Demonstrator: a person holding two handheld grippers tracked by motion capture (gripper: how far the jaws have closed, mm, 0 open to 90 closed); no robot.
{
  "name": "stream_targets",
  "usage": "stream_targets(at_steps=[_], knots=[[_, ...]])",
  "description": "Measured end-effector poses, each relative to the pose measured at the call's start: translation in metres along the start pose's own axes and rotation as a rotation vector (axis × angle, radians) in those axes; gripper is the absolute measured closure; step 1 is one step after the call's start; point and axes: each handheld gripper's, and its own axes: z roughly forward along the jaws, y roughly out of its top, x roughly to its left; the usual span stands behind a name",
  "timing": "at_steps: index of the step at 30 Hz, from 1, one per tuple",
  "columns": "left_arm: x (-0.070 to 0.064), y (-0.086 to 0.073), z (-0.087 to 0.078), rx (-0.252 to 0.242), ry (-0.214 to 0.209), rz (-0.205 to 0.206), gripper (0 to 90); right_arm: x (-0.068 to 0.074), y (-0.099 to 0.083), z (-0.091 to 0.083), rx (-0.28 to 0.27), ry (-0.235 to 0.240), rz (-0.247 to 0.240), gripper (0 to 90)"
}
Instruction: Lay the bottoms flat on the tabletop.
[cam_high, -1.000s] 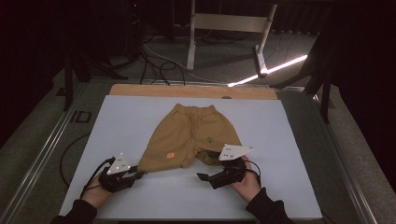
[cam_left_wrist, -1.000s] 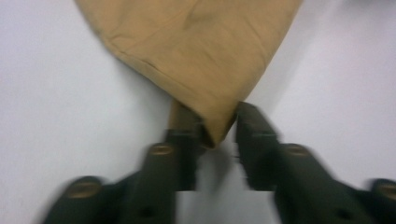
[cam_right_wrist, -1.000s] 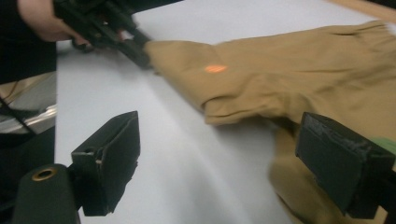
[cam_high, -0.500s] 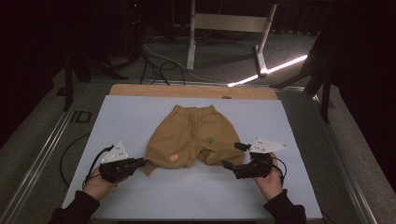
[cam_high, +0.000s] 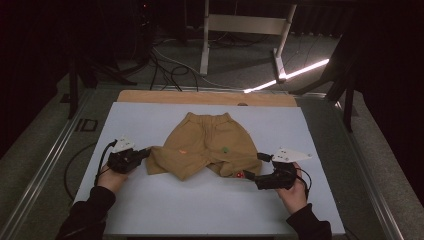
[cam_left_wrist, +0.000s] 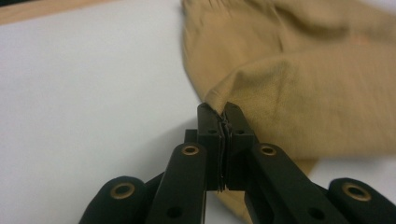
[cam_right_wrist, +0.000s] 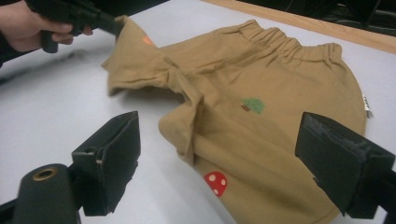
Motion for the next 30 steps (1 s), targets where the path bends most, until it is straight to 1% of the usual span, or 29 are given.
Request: stream_targets(at_steps=[2, 3, 4, 5, 6, 7, 8, 9, 10, 11, 12, 14, 15, 16, 18, 19, 20, 22, 23, 25, 26, 28, 30], knots=[[0.001, 0.0, 0.007, 0.007, 0.024, 0.018, 87.5, 0.0, 0.0, 0.0, 0.005, -0.003, -0.001, 14.5], [0.002, -0.001, 0.011, 0.036, 0.032, 0.021, 85.5, -0.001, -0.001, 0.001, 0.003, -0.001, 0.004, 14.5], [0.003, -0.002, 0.016, 0.067, 0.035, 0.023, 81.8, -0.001, -0.001, 0.001, 0.009, -0.002, 0.007, 14.5], [0.002, -0.003, 0.02, 0.099, 0.048, 0.038, 76.3, -0.002, -0.002, 0.001, 0.019, -0.004, 0.0, 14.5], [0.001, -0.005, 0.024, 0.144, 0.061, 0.055, 70.5, -0.002, -0.003, 0.002, 0.014, -0.004, 0.0, 14.5], [-0.001, -0.006, 0.026, 0.175, 0.075, 0.066, 63.4, -0.002, -0.003, 0.002, 0.015, -0.002, 0.007, 14.5], [-0.002, -0.007, 0.026, 0.181, 0.093, 0.078, 55.2, -0.003, -0.003, 0.002, 0.02, -0.005, 0.004, 14.5], [-0.003, -0.007, 0.024, 0.183, 0.102, 0.081, 48.8, -0.003, -0.003, 0.001, 0.018, -0.003, 0.007, 14.5], [-0.003, -0.007, 0.022, 0.178, 0.096, 0.076, 44.8, -0.003, -0.003, 0.001, 0.019, -0.005, 0.006, 14.5], [-0.003, -0.007, 0.019, 0.166, 0.084, 0.066, 38.4, -0.004, -0.003, 0.0, 0.02, -0.009, 0.004, 14.5], [-0.002, -0.007, 0.015, 0.166, 0.072, 0.062, 33.9, -0.004, -0.003, -0.001, 0.017, -0.012, -0.003, 14.5], [-0.004, -0.007, 0.005, 0.142, 0.051, 0.069, 27.8, -0.004, -0.002, -0.003, 0.015, -0.015, 0.005, 14.5], [-0.006, -0.007, 0.0, 0.127, 0.044, 0.077, 26.6, -0.004, -0.003, -0.004, 0.015, -0.016, 0.001, 14.5], [-0.008, -0.007, -0.007, 0.119, 0.039, 0.096, 24.9, -0.004, -0.003, -0.005, 0.017, -0.019, 0.004, 14.5], [-0.014, -0.007, -0.019, 0.091, 0.02, 0.116, 24.2, -0.004, -0.003, -0.006, 0.013, -0.02, 0.002, 14.5], [-0.018, -0.008, -0.025, 0.075, 0.0, 0.122, 24.5, -0.004, -0.003, -0.007, 0.017, -0.021, 0.005, 14.5], [-0.023, -0.009, -0.031, 0.064, -0.033, 0.141, 26.9, -0.005, -0.004, -0.007, 0.018, -0.021, 0.002, 14.5], [-0.034, -0.012, -0.036, 0.07, -0.117, 0.2, 36.3, -0.004, -0.003, -0.007, 0.019, -0.021, 0.007, 14.5], [-0.039, -0.014, -0.036, 0.093, -0.143, 0.225, 38.3, -0.004, -0.003, -0.007, 0.016, -0.02, 0.007, 14.5], [-0.047, -0.016, -0.031, 0.133, -0.172, 0.261, 41.6, -0.004, -0.003, -0.006, 0.005, -0.021, 0.002, 14.5], [-0.05, -0.016, -0.026, 0.146, -0.177, 0.27, 41.6, -0.003, -0.002, -0.007, 0.012, -0.023, 0.002, 14.5], [-0.054, -0.016, -0.017, 0.169, -0.174, 0.296, 43.0, -0.003, -0.002, -0.007, 0.003, -0.026, -0.006, 14.5], [-0.055, -0.014, -0.007, 0.181, -0.184, 0.293, 44.6, -0.003, -0.002, -0.009, 0.008, -0.032, -0.01, 14.4]])
